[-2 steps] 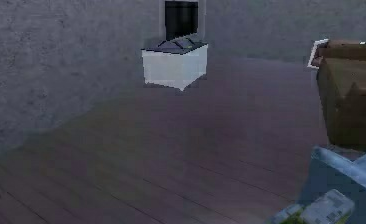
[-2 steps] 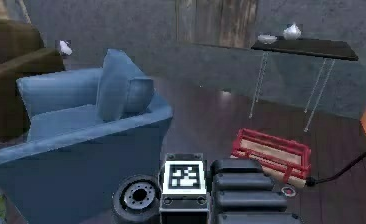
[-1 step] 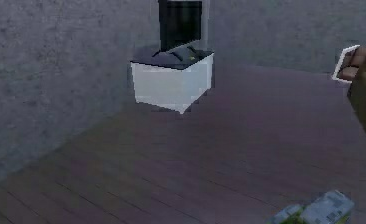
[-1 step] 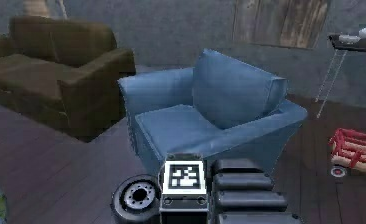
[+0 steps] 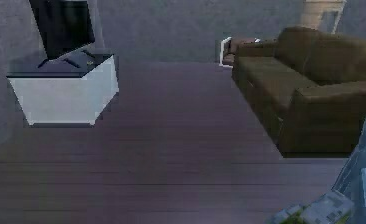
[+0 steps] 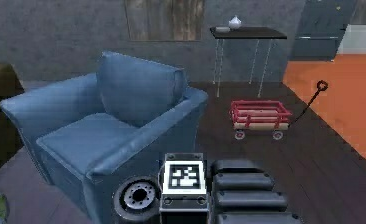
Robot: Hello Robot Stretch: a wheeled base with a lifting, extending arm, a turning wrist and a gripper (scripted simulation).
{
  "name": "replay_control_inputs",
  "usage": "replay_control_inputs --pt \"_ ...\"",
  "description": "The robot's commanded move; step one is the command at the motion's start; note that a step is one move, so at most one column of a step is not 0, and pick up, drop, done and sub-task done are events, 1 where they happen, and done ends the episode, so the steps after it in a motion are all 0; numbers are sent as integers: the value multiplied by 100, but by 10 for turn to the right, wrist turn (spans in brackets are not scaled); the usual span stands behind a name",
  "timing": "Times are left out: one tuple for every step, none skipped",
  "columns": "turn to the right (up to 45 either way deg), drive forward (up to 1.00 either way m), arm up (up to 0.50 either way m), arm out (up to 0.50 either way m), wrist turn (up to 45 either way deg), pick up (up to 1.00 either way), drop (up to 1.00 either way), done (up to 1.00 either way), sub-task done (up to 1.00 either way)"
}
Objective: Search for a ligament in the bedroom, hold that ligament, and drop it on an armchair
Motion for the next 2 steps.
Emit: replay_control_inputs --pt "0 65 0 0 0 0 0 0 0" --pt "450 0 0 0 0 0 0 0 0"
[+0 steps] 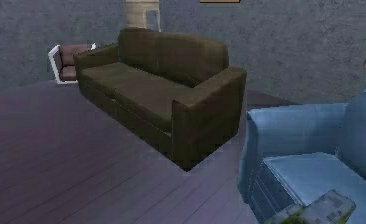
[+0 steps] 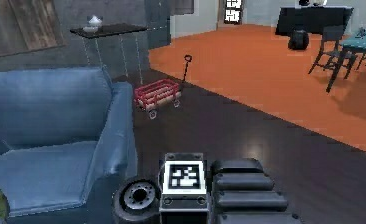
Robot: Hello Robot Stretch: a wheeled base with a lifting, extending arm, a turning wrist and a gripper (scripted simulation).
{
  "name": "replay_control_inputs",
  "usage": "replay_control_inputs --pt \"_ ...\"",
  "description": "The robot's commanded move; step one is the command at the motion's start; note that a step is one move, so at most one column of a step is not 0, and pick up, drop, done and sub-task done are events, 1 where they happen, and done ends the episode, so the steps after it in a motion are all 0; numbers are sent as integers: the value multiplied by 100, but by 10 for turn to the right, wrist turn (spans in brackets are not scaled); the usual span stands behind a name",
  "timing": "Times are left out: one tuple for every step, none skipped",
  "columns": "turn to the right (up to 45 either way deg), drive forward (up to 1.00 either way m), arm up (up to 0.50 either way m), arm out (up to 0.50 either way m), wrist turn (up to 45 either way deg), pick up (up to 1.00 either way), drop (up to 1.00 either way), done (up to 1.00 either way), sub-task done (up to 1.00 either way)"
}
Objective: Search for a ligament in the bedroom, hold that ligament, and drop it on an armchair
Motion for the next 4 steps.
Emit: replay_control_inputs --pt "90 0 0 0 0 0 0 0 0" --pt "0 60 0 0 0 0 0 0 0" --pt "-450 0 0 0 0 0 0 0 0" --pt "-330 0 0 0 0 0 0 0 0"
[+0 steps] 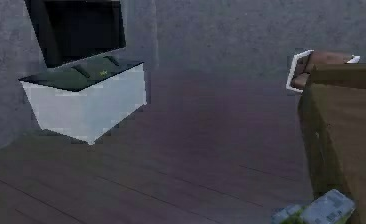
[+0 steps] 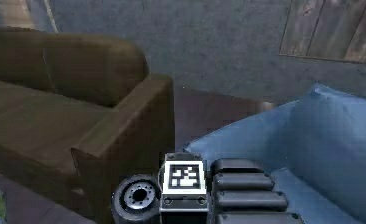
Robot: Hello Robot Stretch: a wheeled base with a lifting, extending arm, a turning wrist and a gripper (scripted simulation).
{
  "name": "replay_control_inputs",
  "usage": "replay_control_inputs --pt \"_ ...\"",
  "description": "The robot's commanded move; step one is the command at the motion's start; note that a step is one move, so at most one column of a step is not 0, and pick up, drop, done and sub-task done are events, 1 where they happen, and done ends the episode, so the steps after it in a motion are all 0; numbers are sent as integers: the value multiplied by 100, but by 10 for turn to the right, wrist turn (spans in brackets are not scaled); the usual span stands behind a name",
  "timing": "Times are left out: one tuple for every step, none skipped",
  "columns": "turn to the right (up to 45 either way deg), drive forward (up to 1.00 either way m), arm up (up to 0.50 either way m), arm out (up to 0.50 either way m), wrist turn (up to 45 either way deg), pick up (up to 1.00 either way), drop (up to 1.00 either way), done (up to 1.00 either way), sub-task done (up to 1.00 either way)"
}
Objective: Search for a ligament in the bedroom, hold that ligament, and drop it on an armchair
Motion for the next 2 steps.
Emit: replay_control_inputs --pt "450 0 0 0 0 0 0 0 0" --pt "180 0 0 0 0 0 0 0 0"
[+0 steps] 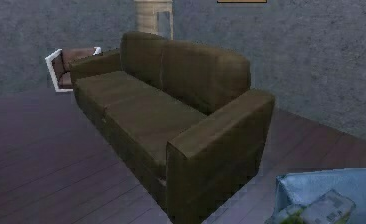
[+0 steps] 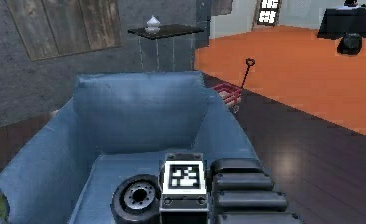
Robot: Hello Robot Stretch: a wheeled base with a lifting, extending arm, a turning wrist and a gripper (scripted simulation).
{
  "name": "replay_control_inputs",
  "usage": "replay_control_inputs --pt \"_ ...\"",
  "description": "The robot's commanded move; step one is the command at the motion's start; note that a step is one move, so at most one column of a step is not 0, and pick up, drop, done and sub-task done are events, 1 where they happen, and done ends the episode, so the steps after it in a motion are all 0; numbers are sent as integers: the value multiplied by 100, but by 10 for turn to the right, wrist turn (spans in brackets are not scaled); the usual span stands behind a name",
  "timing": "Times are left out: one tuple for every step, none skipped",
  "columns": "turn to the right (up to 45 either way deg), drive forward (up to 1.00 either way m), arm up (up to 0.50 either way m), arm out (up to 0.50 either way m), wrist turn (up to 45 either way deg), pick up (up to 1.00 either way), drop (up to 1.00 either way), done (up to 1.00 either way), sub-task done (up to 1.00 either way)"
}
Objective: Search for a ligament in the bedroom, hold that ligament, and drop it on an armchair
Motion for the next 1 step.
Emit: replay_control_inputs --pt "0 0 0 48 0 0 0 0 0"
